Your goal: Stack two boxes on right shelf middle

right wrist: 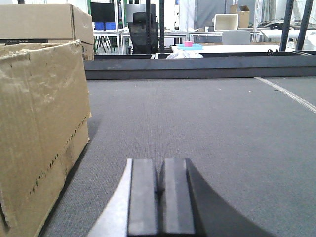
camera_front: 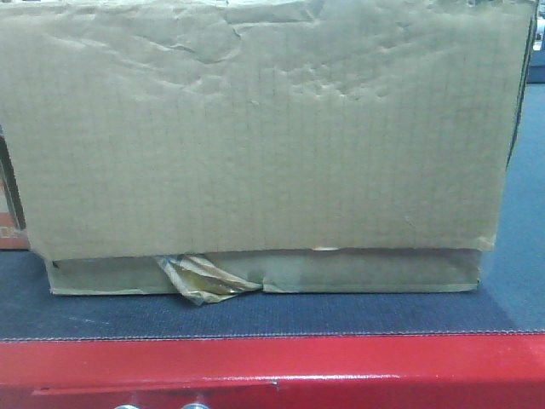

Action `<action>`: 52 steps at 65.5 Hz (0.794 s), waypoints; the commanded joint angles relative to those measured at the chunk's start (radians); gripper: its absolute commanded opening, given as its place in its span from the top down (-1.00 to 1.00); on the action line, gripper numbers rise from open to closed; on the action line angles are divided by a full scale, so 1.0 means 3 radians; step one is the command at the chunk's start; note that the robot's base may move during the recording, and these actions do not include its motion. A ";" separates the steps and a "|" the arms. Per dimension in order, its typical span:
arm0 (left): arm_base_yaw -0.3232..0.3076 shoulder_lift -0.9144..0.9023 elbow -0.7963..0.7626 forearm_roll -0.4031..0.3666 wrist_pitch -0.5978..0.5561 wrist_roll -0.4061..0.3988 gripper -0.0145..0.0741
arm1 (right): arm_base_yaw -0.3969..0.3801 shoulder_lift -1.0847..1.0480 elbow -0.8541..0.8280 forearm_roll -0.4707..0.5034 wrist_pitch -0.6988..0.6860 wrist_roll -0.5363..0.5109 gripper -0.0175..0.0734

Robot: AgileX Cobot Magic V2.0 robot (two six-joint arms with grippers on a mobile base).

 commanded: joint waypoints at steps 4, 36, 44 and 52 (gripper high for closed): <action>0.0002 -0.0015 -0.0005 0.0015 -0.0050 0.0011 0.88 | -0.0019 -0.0011 -0.0001 -0.0003 -0.0077 -0.0002 0.97; 0.0002 -0.0015 -0.0005 0.0015 -0.0050 0.0011 0.88 | -0.0019 -0.0011 -0.0001 -0.0003 -0.0077 -0.0002 0.97; 0.0008 -0.0015 -0.0005 -0.0002 -0.0249 0.0011 0.88 | -0.0019 -0.0011 -0.0001 -0.0003 -0.0077 -0.0002 0.97; 0.0008 -0.0015 -0.0099 -0.0039 -0.0337 0.0011 0.88 | -0.0019 -0.0011 -0.0001 -0.0003 -0.0077 -0.0002 0.97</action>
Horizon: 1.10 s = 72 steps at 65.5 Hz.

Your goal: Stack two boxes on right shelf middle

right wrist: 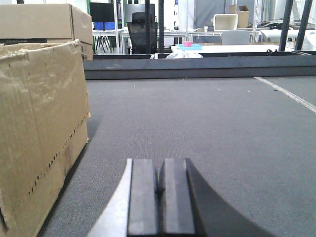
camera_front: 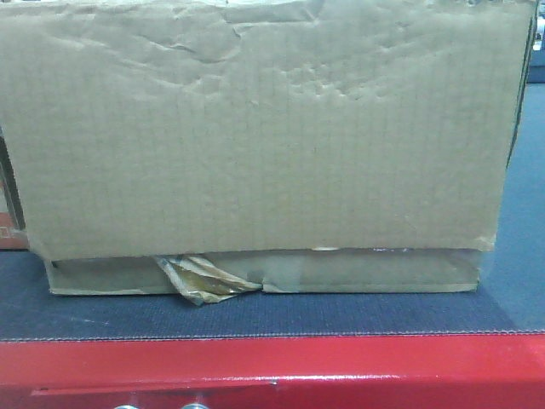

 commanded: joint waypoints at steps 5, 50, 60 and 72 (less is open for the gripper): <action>0.0008 -0.0015 -0.0407 -0.0025 0.0324 0.0011 0.88 | -0.0010 -0.0011 -0.0001 -0.0003 -0.0077 -0.0002 0.97; 0.0008 0.2829 -0.3047 -0.0025 0.2293 0.0153 0.88 | -0.0010 -0.0011 -0.0001 -0.0003 -0.0077 -0.0002 0.97; 0.0008 0.3196 -0.3268 -0.0168 0.2210 0.0153 0.88 | -0.0010 -0.0011 -0.0001 -0.0003 -0.0077 -0.0002 0.97; 0.0237 0.3827 -0.3942 -0.0247 0.2939 0.0171 0.88 | -0.0010 -0.0011 -0.0001 -0.0003 -0.0077 -0.0002 0.97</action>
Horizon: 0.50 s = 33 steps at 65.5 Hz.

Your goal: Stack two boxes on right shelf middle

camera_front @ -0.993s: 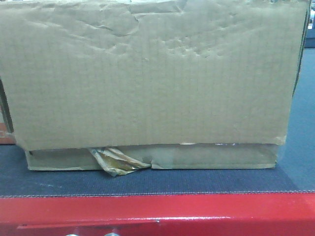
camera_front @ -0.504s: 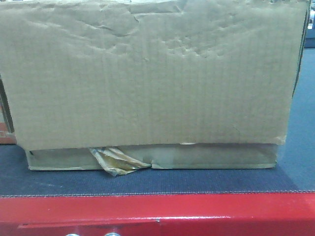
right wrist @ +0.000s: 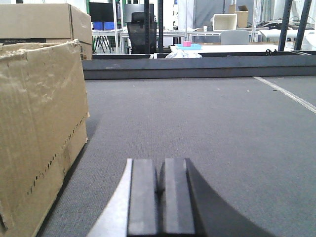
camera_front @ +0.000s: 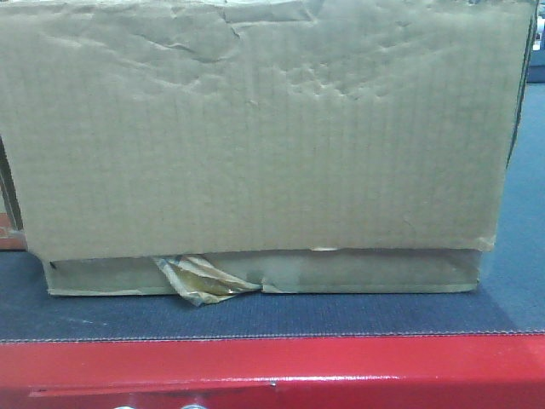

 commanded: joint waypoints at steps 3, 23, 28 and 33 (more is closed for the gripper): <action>0.0245 0.0423 -0.0539 -0.0081 0.0542 0.0118 0.88 | -0.0010 -0.0011 -0.0001 -0.0003 -0.0077 -0.0002 0.97; 0.0951 0.1268 -0.1445 -0.0814 0.1040 0.1325 0.88 | -0.0010 -0.0011 -0.0001 -0.0003 -0.0077 -0.0002 0.97; 0.0958 0.1379 -0.1452 -0.0644 0.0948 0.1331 0.86 | -0.0010 -0.0011 -0.0001 -0.0003 -0.0077 -0.0002 0.97; 0.0958 0.1493 -0.1452 -0.0554 0.0923 0.1331 0.71 | -0.0010 -0.0011 -0.0001 -0.0003 -0.0077 -0.0002 0.97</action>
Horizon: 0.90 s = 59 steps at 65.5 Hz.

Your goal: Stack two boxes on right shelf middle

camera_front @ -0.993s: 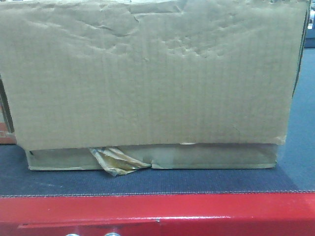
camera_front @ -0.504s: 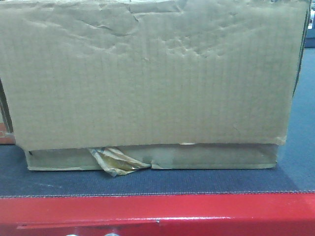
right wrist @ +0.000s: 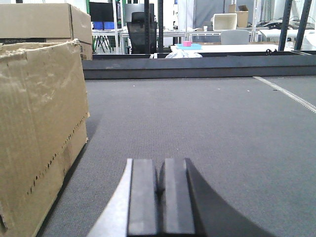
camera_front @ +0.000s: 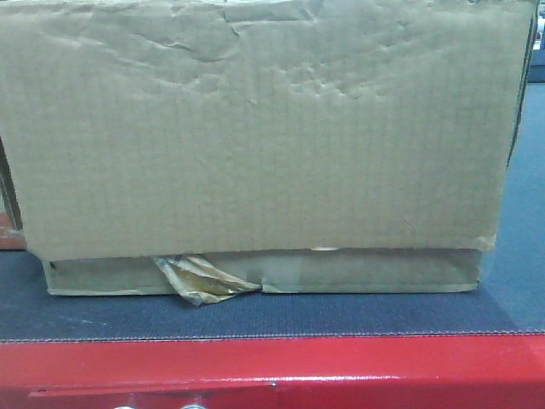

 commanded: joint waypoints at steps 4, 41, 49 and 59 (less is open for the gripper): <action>0.0011 0.0190 -0.0032 0.0088 -0.0059 0.0055 0.52 | -0.0010 -0.0011 -0.0001 -0.0003 -0.0077 -0.0002 0.97; 0.0011 0.0822 -0.0032 0.0220 -0.0055 0.0055 0.32 | -0.0010 -0.0011 -0.0001 -0.0003 -0.0077 -0.0002 0.97; 0.0011 0.0815 -0.0032 0.0213 -0.0061 0.0055 0.83 | -0.0010 -0.0011 -0.0001 -0.0003 -0.0077 -0.0002 0.97; 0.0011 0.0807 -0.0251 0.0221 -0.0013 0.0055 0.92 | -0.0010 -0.0011 -0.0001 -0.0003 -0.0077 -0.0002 0.97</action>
